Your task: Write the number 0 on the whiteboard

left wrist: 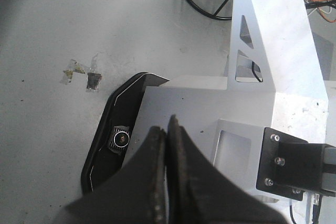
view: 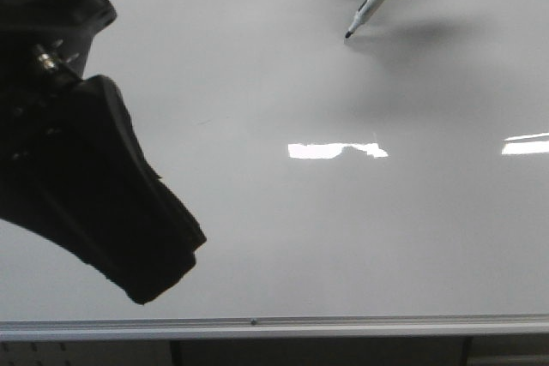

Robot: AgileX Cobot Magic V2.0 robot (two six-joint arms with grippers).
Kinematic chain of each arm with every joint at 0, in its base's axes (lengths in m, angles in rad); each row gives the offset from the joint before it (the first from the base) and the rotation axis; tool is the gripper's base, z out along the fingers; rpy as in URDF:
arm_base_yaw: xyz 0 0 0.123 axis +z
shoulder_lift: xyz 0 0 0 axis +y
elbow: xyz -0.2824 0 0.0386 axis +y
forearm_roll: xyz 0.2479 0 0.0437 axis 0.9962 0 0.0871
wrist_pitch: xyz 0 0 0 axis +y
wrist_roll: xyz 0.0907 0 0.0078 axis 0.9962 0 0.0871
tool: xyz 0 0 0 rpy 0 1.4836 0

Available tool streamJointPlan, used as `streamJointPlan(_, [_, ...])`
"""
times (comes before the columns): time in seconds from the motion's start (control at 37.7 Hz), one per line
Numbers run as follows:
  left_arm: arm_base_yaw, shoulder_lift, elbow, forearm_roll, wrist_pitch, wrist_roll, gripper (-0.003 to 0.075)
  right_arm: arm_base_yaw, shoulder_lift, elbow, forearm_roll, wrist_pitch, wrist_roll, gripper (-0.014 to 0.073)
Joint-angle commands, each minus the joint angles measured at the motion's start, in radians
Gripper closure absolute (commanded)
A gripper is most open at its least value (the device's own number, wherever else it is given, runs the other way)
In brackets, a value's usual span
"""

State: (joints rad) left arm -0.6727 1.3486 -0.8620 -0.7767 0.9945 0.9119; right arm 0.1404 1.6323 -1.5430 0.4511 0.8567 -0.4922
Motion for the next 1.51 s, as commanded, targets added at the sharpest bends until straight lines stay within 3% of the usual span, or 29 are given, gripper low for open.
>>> streamJointPlan(0.0, [-0.008, -0.031, -0.031, -0.053, -0.003, -0.001, 0.074, 0.001, -0.031, -0.036, 0.026, -0.059, -0.002, 0.0652])
streamJointPlan(0.85, [-0.008, -0.031, -0.031, -0.053, -0.003, -0.001, 0.074, 0.001, 0.025, -0.036, -0.005, 0.014, -0.002, 0.0652])
streamJointPlan(1.22, [-0.008, -0.031, -0.031, -0.053, -0.003, -0.001, 0.074, 0.001, 0.025, -0.036, -0.089, 0.035, 0.019, 0.0652])
streamJointPlan(1.49, [-0.008, -0.031, -0.031, -0.053, -0.003, -0.001, 0.074, -0.001, 0.024, -0.036, -0.213, 0.044, 0.106, 0.0652])
